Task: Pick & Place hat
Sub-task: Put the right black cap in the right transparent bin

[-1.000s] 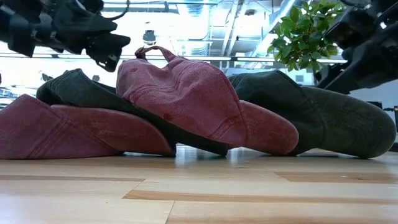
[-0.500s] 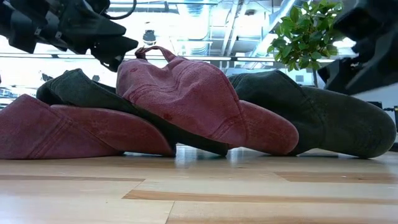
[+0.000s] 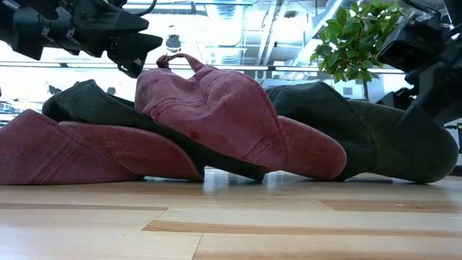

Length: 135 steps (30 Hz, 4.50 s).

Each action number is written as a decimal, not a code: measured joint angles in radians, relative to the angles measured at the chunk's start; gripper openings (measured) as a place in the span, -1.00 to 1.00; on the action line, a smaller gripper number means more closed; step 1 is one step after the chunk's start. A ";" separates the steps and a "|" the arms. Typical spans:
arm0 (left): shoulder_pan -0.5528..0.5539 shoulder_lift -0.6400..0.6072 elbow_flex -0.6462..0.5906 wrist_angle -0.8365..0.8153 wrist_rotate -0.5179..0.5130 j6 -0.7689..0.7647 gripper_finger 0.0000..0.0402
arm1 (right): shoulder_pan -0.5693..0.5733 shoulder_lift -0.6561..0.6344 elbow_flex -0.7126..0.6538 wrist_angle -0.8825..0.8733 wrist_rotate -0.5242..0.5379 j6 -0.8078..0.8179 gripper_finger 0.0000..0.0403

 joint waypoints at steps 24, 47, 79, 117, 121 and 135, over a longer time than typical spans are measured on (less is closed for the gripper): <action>0.000 0.000 0.000 0.040 0.000 -0.002 -0.25 | 0.083 -0.001 0.257 -0.288 0.292 -0.114 -0.98; 0.000 0.001 0.000 0.111 0.000 0.006 -0.25 | 0.264 -0.001 0.367 -0.357 1.214 -0.029 -0.98; 0.011 0.001 0.000 0.130 0.000 0.006 -0.25 | -0.248 -0.137 0.391 0.523 0.201 -0.574 -1.00; -0.062 -0.090 0.162 0.152 -0.031 0.340 -0.25 | -0.329 -0.124 0.391 0.519 -0.288 -0.648 -1.00; -0.112 -0.130 0.191 0.074 -0.277 0.589 -0.25 | -0.282 -0.124 0.391 0.509 -0.292 -0.653 -1.00; -0.115 -0.139 0.403 0.096 -0.596 1.001 -0.25 | -0.201 -0.124 0.391 0.442 -0.179 -0.665 -1.00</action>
